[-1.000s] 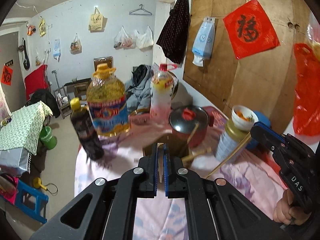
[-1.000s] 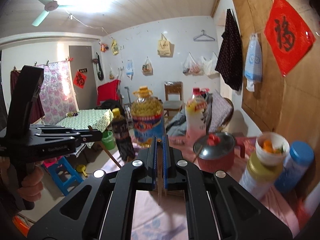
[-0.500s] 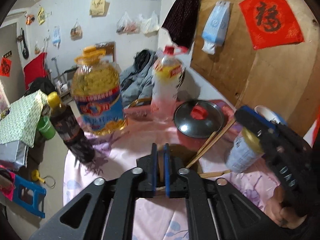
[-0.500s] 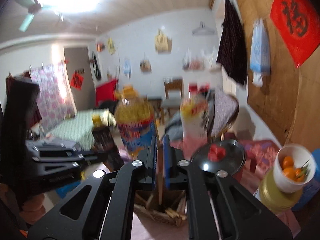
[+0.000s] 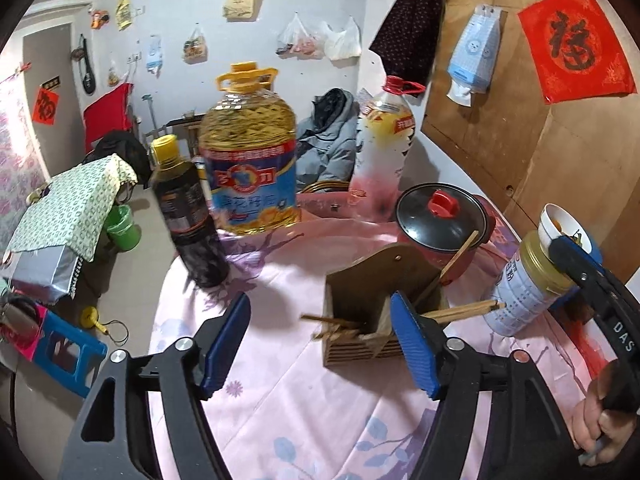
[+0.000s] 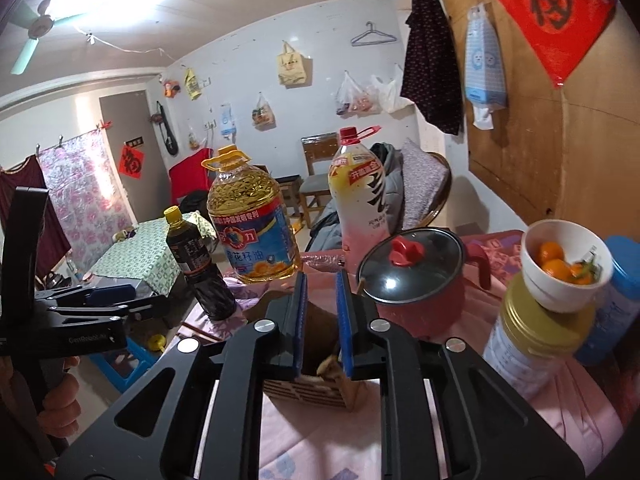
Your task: Organize utensils
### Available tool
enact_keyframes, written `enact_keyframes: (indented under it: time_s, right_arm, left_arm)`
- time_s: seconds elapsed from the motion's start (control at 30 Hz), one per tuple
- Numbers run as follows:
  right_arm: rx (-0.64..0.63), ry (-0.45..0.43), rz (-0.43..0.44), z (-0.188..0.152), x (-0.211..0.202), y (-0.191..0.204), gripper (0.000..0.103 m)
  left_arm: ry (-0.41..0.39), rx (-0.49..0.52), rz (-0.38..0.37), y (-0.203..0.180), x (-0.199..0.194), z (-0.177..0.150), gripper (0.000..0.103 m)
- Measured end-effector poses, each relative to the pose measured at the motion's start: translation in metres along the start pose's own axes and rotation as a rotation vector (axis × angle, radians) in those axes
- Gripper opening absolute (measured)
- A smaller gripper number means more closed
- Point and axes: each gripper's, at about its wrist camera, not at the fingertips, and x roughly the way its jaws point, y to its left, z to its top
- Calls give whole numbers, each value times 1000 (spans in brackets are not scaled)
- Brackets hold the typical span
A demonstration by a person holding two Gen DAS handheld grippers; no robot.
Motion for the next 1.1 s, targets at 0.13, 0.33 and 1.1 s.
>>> enact_keyframes:
  time_s: [0.13,0.33,1.1]
  right_arm:
    - [-1,-8,-12,-7,-22,10,25]
    - [-5,-28,-30,-22,-62,31,34]
    - [15,-8,-90,-95,-178,88,49]
  left_arm:
    - [-11,-4,26,5,-22,-15,78]
    - [-34,18,34,1,-60,-41,84]
    - [-44,52,57,4,-158,-134,96]
